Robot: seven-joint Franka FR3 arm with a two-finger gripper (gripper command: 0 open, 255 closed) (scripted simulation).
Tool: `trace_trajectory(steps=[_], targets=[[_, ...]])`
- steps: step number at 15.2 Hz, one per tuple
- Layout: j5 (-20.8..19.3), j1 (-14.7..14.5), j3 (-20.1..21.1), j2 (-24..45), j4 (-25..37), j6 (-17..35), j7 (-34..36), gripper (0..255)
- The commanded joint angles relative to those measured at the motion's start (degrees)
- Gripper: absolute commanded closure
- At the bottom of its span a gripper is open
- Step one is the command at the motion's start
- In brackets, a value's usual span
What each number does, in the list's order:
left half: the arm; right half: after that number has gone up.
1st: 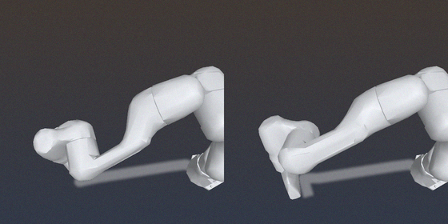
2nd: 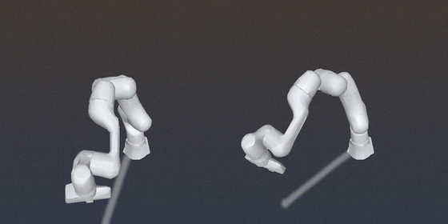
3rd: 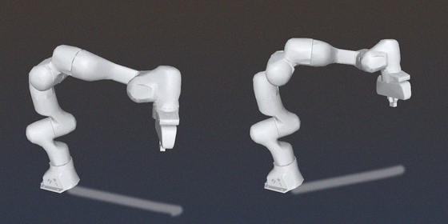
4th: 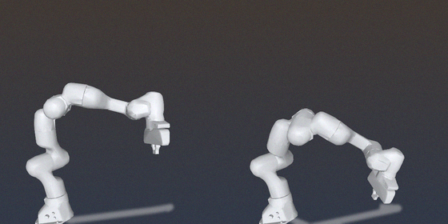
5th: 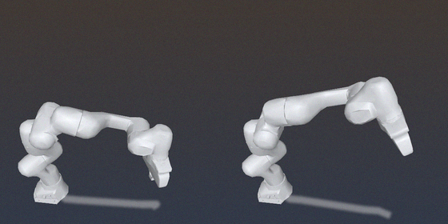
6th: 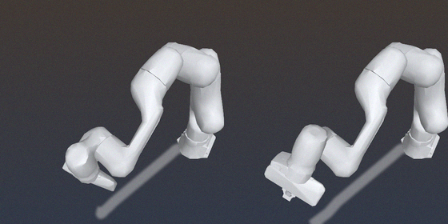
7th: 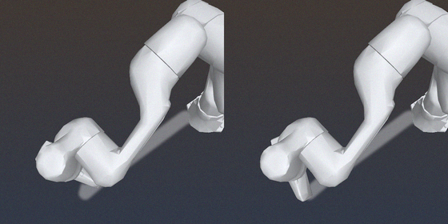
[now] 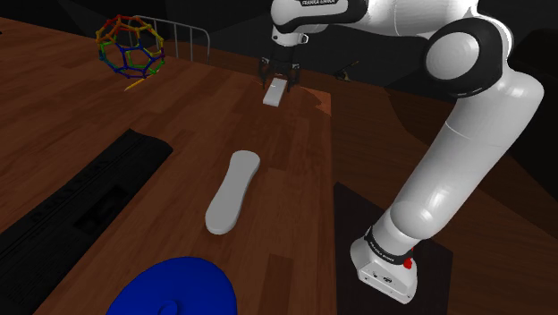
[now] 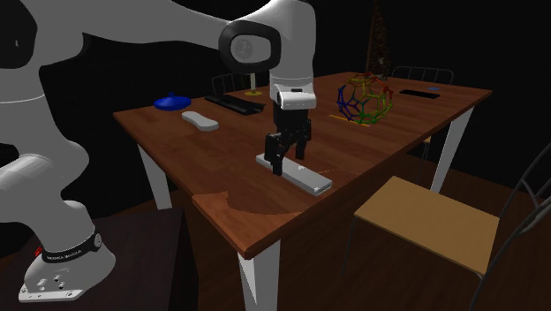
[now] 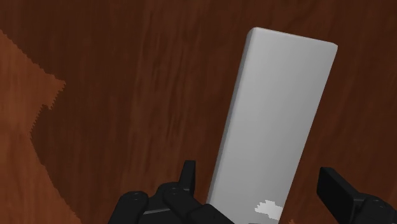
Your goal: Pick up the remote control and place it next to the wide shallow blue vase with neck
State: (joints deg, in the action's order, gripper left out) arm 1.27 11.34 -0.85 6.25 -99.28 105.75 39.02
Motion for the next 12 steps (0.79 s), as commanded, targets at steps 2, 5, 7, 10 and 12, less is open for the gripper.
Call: trace_trajectory(steps=[2,5,7,10,12], targets=[[0.0,0.0,0.0,0.1,-0.7,0.9,-0.1,0],[0.0,0.0,0.0,0.1,-0.7,0.9,-0.1,0],[0.0,0.0,0.0,0.1,-0.7,0.9,-0.1,0],[0.0,0.0,0.0,0.1,-0.7,0.9,-0.1,255],[0.0,0.0,0.0,0.1,-0.7,0.9,-0.1,255]])
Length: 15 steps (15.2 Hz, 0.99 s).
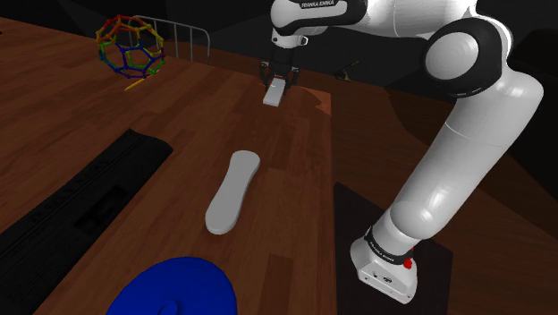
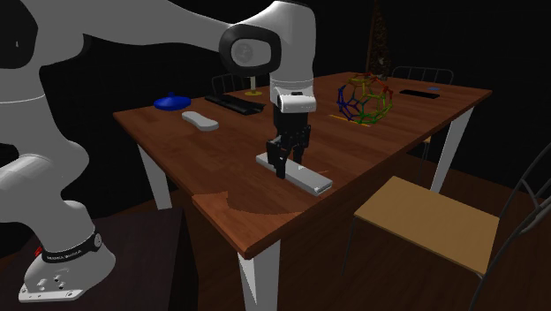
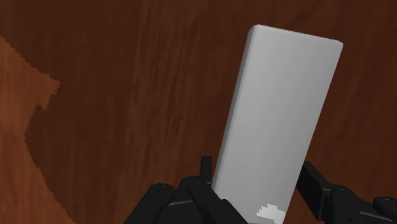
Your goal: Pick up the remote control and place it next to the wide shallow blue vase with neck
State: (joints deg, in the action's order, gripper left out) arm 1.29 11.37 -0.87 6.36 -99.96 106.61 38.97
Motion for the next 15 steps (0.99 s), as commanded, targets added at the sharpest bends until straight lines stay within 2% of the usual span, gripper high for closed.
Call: trace_trajectory(steps=[1,6,15], targets=[[0.0,0.0,0.0,0.0,0.0,0.0,0.0,255],[0.0,0.0,0.0,0.0,0.0,0.0,0.0,255],[0.0,0.0,0.0,-0.1,6.7,-6.9,0.1,255]])
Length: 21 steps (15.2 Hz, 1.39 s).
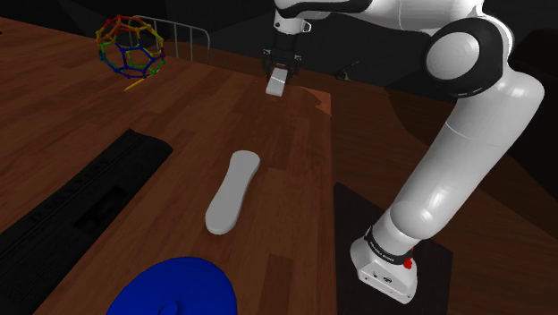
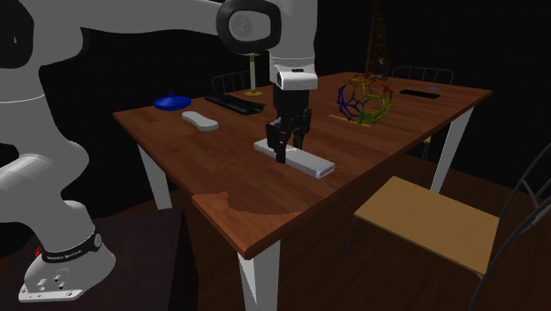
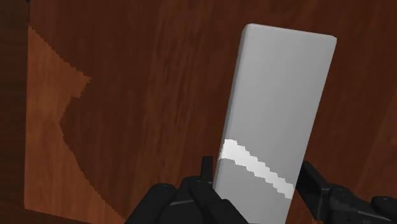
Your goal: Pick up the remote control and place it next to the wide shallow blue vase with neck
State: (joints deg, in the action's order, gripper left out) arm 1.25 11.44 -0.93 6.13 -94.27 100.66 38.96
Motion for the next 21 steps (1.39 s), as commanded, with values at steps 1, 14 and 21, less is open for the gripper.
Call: trace_trajectory(steps=[1,14,21], targets=[[0.0,0.0,0.0,0.2,1.9,-1.7,0.1,255],[0.0,0.0,0.0,2.3,14.9,-12.6,0.3,255],[-0.1,-1.5,1.1,-3.0,11.0,-13.9,2.9,255]])
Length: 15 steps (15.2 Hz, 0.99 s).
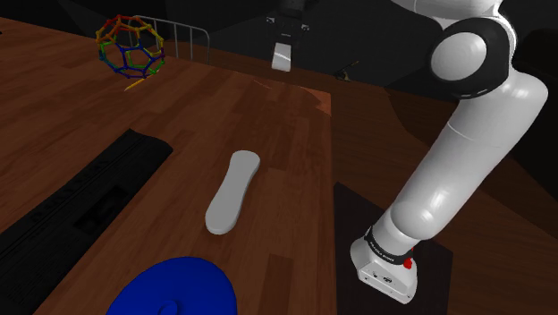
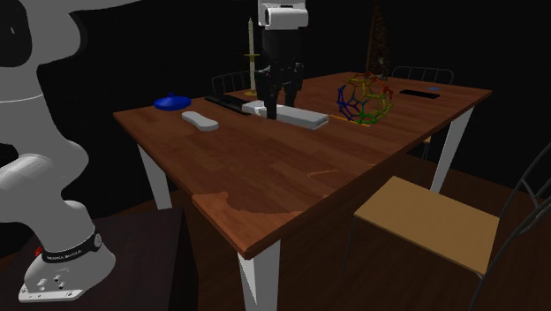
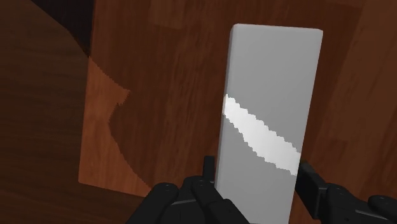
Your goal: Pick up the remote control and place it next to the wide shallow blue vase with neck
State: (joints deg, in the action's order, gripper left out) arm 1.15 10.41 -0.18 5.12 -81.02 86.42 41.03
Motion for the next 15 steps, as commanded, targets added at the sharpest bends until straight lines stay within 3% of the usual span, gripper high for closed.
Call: trace_trajectory(steps=[1,8,15], targets=[[0.0,-0.9,0.8,-4.0,-4.7,0.8,1.7,255],[0.7,-3.9,4.3,-16.3,-18.8,2.7,8.1,255],[2.9,-6.9,8.7,-26.3,-28.4,2.6,15.0,255]])
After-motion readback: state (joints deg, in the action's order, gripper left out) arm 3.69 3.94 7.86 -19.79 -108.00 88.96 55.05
